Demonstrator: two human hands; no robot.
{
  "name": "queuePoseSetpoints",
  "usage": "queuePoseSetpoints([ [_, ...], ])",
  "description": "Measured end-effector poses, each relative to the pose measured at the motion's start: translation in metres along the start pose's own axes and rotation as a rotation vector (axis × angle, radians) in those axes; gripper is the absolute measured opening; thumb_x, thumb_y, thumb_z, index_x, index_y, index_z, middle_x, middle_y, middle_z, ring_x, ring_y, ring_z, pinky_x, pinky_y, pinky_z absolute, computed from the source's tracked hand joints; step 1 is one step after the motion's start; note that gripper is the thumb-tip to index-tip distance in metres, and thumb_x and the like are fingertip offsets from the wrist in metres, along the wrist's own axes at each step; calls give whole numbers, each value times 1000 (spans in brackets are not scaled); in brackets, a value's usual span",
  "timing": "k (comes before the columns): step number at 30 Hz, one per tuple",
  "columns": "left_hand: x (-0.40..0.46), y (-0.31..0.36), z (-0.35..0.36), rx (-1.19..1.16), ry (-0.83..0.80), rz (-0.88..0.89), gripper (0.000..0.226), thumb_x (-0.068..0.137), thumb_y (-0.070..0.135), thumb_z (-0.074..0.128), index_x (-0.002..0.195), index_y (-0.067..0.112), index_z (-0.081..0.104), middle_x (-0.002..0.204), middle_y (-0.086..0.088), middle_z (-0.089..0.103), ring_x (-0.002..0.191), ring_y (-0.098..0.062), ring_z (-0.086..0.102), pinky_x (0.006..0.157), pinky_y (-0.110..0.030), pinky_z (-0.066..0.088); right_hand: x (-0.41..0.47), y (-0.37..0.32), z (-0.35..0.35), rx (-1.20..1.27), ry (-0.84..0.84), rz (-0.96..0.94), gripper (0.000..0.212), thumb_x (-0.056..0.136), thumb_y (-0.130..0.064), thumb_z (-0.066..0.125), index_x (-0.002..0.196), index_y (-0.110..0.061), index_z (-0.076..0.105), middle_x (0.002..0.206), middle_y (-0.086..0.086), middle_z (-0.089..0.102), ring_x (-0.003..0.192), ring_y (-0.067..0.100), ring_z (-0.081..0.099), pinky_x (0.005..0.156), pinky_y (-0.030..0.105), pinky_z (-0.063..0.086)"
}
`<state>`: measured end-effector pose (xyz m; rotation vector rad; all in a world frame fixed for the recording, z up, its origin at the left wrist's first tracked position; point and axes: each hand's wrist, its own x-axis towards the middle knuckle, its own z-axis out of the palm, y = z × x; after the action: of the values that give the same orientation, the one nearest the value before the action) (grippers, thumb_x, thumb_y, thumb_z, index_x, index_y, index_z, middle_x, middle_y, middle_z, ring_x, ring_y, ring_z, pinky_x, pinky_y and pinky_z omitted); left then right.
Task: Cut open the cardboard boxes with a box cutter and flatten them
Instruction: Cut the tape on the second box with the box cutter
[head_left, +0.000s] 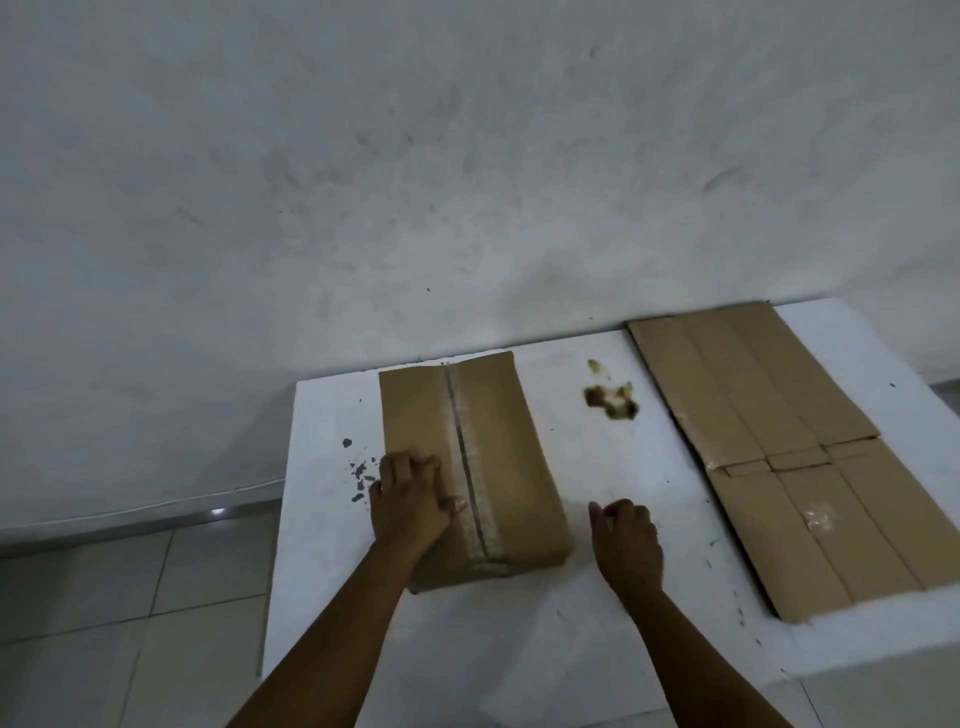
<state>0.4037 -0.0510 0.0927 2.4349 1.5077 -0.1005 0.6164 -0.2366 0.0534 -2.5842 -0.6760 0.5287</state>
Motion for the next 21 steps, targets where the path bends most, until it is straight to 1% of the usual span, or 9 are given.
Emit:
queuePoseSetpoints([
  [3, 12, -8, 5, -81, -70, 120, 86, 86, 59, 64, 153, 20, 26, 166, -5, 2, 152, -32, -9, 122, -53, 10, -17, 41, -2, -205, -98, 177, 65, 89, -66, 53, 122, -10, 47, 119, 11, 54, 109, 30, 57, 89, 40, 50],
  [6, 21, -19, 12, -250, -116, 251, 73, 86, 48, 69, 145, 20, 35, 166, 1, -2, 152, -26, -12, 121, -60, 12, -29, 61, 4, -191, -262, 222, 65, 87, -55, 66, 124, -9, 40, 122, 11, 50, 111, 29, 56, 87, 38, 48],
  [8, 23, -23, 14, -260, -112, 285, 81, 83, 57, 65, 148, 22, 34, 166, 2, -1, 152, -25, -11, 121, -59, 10, -30, 67, 8, -82, -272, 222, 52, 88, -41, 70, 117, -7, 45, 114, 12, 54, 99, 27, 59, 78, 34, 49],
  [10, 23, -25, 14, -242, -103, 287, 95, 75, 74, 52, 153, 25, 29, 166, 5, 0, 153, -22, -10, 122, -55, 9, -25, 70, 8, 22, -265, 246, 35, 89, -29, 69, 107, -5, 51, 103, 12, 58, 83, 21, 59, 72, 33, 50],
  [13, 24, -28, 13, -262, -95, 289, 102, 68, 84, 40, 153, 28, 29, 166, 9, 1, 152, -17, -10, 120, -54, 11, -16, 70, 4, 132, -336, 230, 15, 99, -21, 54, 100, -6, 54, 93, 11, 60, 75, 18, 56, 74, 36, 53],
  [14, 24, -29, 13, -273, -97, 283, 102, 68, 84, 40, 153, 29, 29, 166, 10, 1, 152, -17, -10, 120, -54, 11, -15, 68, 2, 237, -364, 257, 15, 100, -20, 52, 102, -5, 54, 93, 13, 60, 78, 23, 58, 75, 39, 55],
  [16, 24, -28, 12, -285, -104, 267, 99, 68, 82, 44, 152, 31, 29, 166, 12, 1, 152, -15, -9, 121, -55, 12, -12, 61, -9, 513, -398, 328, 17, 100, -18, 53, 109, -4, 54, 92, 18, 59, 76, 29, 60, 67, 41, 56],
  [19, 22, -27, 9, -264, -102, 263, 97, 69, 80, 50, 151, 31, 32, 165, 12, 5, 153, -18, -3, 122, -55, 14, -5, 43, -30, 739, -388, 276, 32, 94, -25, 62, 110, 0, 52, 77, 13, 52, 63, 25, 51, 56, 36, 47],
  [21, 23, -28, 3, -220, -104, 265, 95, 70, 80, 56, 149, 33, 34, 164, 11, 10, 152, -20, 10, 121, -52, 15, 1, 24, -42, 845, -393, 188, 39, 92, -35, 63, 105, -1, 51, 68, 6, 45, 57, 18, 44, 51, 33, 39],
])
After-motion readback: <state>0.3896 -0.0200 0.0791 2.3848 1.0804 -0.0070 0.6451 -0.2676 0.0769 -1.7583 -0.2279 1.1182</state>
